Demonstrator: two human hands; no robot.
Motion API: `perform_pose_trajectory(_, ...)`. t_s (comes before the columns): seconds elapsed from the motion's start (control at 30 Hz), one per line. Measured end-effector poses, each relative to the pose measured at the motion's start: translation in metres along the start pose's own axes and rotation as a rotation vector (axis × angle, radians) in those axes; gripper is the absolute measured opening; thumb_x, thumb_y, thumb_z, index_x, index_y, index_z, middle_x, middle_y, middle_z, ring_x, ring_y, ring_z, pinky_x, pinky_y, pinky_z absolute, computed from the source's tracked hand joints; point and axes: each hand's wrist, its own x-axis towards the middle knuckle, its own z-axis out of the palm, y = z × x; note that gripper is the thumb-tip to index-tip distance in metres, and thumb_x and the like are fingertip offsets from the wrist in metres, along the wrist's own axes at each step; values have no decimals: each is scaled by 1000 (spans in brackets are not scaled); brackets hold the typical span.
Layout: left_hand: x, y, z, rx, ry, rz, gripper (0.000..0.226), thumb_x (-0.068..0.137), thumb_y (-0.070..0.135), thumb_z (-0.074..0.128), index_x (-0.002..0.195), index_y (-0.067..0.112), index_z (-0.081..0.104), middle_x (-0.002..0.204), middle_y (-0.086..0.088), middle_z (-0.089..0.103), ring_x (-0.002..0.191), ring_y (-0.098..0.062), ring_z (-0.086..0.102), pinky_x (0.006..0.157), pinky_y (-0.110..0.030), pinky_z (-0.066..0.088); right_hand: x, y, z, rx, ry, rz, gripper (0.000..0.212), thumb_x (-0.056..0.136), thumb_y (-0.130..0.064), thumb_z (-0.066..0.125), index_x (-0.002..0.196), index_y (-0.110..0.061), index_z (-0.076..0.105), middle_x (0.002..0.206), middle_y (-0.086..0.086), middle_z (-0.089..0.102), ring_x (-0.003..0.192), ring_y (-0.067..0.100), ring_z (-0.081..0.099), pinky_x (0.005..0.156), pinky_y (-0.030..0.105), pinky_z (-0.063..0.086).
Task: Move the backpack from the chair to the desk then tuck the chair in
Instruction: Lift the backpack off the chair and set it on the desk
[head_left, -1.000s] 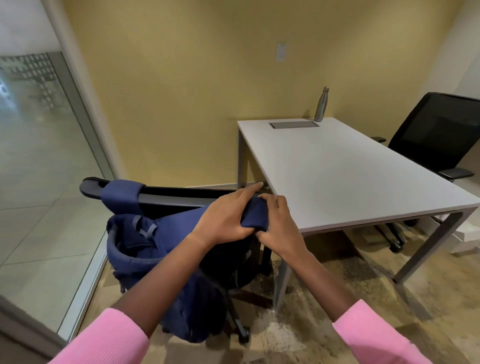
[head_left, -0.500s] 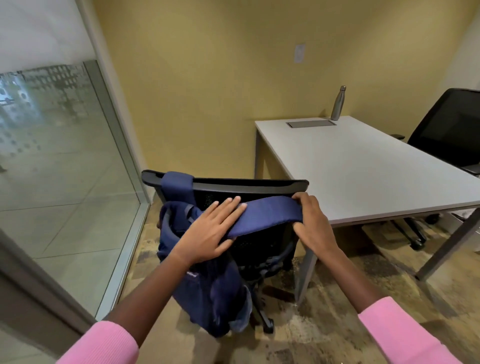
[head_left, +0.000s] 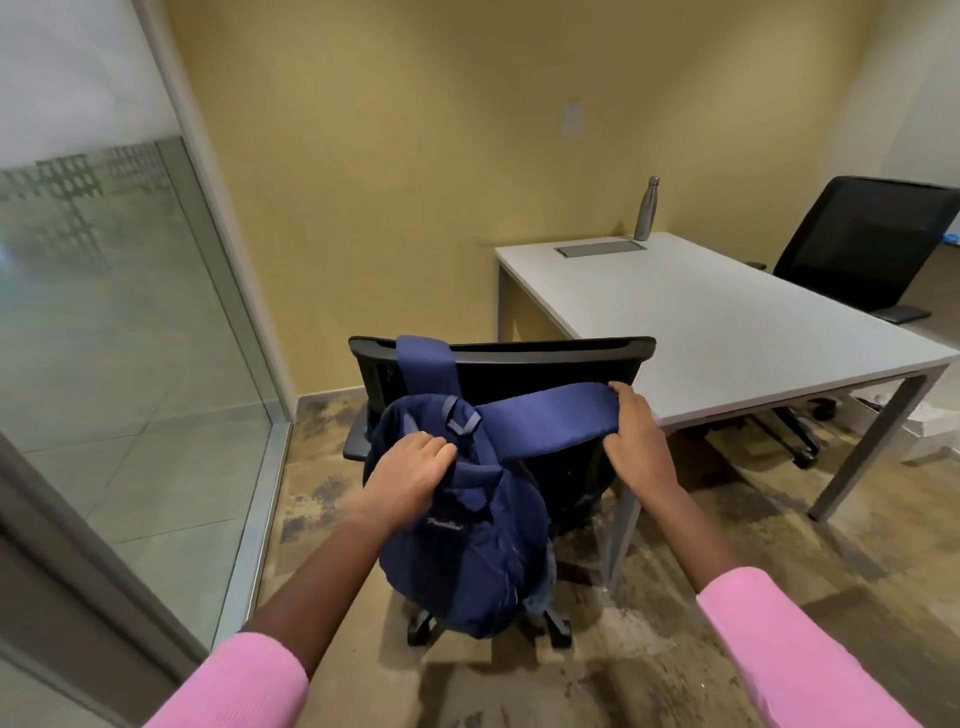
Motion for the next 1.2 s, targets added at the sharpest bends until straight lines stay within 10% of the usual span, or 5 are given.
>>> perform_pose_trajectory(0.3,1,10,3,-381,-11,-175,30,69,-1,48,99,1,53,103,-19,60,100,-35,50,85,-36,33,-54,-28,77,-218,-455,-47,93,82,-35,62,147,-12,0,159,8,3,146,23,3,118,46,8)
perform_pose_trajectory(0.47,1,13,-2,-539,62,-175,26,71,1,52,97,3,56,99,-16,63,97,-33,53,84,-36,36,-54,-29,109,38,-298,141,114,70,-41,75,147,-12,-4,157,11,14,143,31,19,114,51,23)
perform_pose_trajectory(0.77,27,-16,3,-369,-100,173,21,83,18,54,98,4,56,104,-16,58,99,-31,50,88,-39,38,-33,-10,127,136,8,333,30,80,-19,64,107,-6,64,102,21,69,98,39,62,72,36,45)
perform_pose_trajectory(1.0,72,-65,5,-236,238,115,36,91,28,45,121,9,52,127,-13,57,121,-29,49,104,-35,29,-16,3,122,96,31,258,31,81,-33,67,102,-10,69,95,15,73,93,35,64,71,39,51)
perform_pose_trajectory(1.2,113,-84,5,-359,50,87,39,97,32,34,128,14,48,131,-10,56,126,-23,45,103,-33,31,-10,7,118,104,89,254,25,79,-31,70,97,-13,72,89,14,74,88,34,66,64,34,45)
